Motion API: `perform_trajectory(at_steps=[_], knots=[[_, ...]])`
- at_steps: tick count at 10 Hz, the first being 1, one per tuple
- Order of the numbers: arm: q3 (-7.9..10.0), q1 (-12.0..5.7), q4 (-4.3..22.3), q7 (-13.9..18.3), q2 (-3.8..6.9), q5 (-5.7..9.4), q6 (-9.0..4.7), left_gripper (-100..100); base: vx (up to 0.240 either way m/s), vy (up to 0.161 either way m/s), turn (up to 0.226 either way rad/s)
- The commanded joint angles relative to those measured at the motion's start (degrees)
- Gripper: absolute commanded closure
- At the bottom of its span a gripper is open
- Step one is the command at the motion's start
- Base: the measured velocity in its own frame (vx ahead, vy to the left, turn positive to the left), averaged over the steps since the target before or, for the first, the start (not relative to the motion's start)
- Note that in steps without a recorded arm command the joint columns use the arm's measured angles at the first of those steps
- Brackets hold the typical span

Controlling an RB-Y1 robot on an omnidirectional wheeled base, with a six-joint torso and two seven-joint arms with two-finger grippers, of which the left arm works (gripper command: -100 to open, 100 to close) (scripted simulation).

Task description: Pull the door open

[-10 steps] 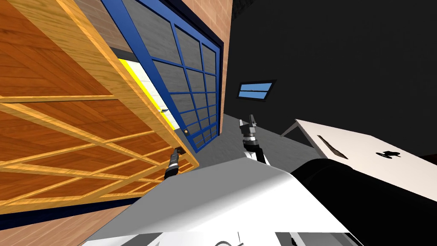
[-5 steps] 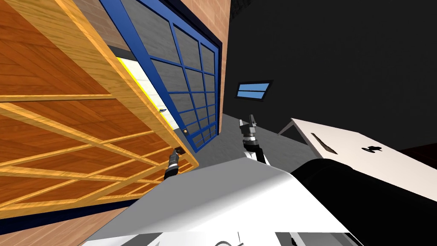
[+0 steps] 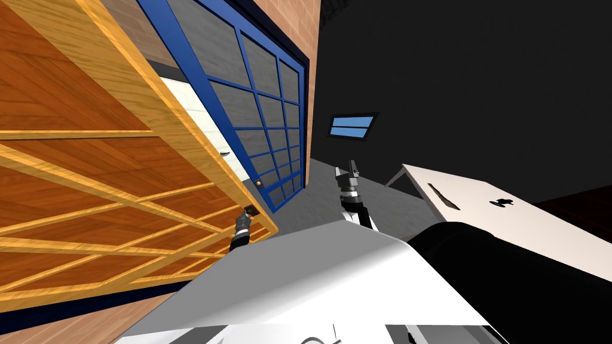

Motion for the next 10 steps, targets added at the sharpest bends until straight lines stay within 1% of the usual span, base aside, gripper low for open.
perform_trajectory(at_steps=[1,2,3,4,5,6,7,8,9,10], knots=[[-0.69,-0.32,-0.6,2.9,-0.32,0.95,-0.1,100,-0.045,0.021,-0.08],[-0.69,-0.32,-0.6,3.8,-0.32,0.95,-0.1,100,-0.035,0.019,-0.054],[-0.92,-0.26,-0.7,5.7,-0.28,1.71,-0.04,100,-0.033,0.01,-0.061],[-0.92,-0.26,-0.7,6.2,-0.28,1.71,-0.04,100,-0.025,0.009,-0.033],[-1.16,-0.19,-0.9,8.4,-0.23,2.46,0.02,100,-0.031,0.01,-0.046],[-1.16,-0.19,-0.9,8.6,-0.23,2.46,0.02,100,-0.028,0.006,-0.032],[-1.4,-0.13,-1.0,11.0,-0.19,3.22,0.07,100,-0.026,0.013,-0.055],[-1.63,-0.07,-1.1,12.6,-0.16,3.96,0.13,100,-0.044,0.019,-0.081],[-1.63,-0.07,-1.1,13.3,-0.16,3.96,0.13,100,-0.038,0.01,-0.049],[-1.86,0.0,-1.2,15.4,-0.12,4.69,0.19,100,-0.031,0.009,-0.061]])
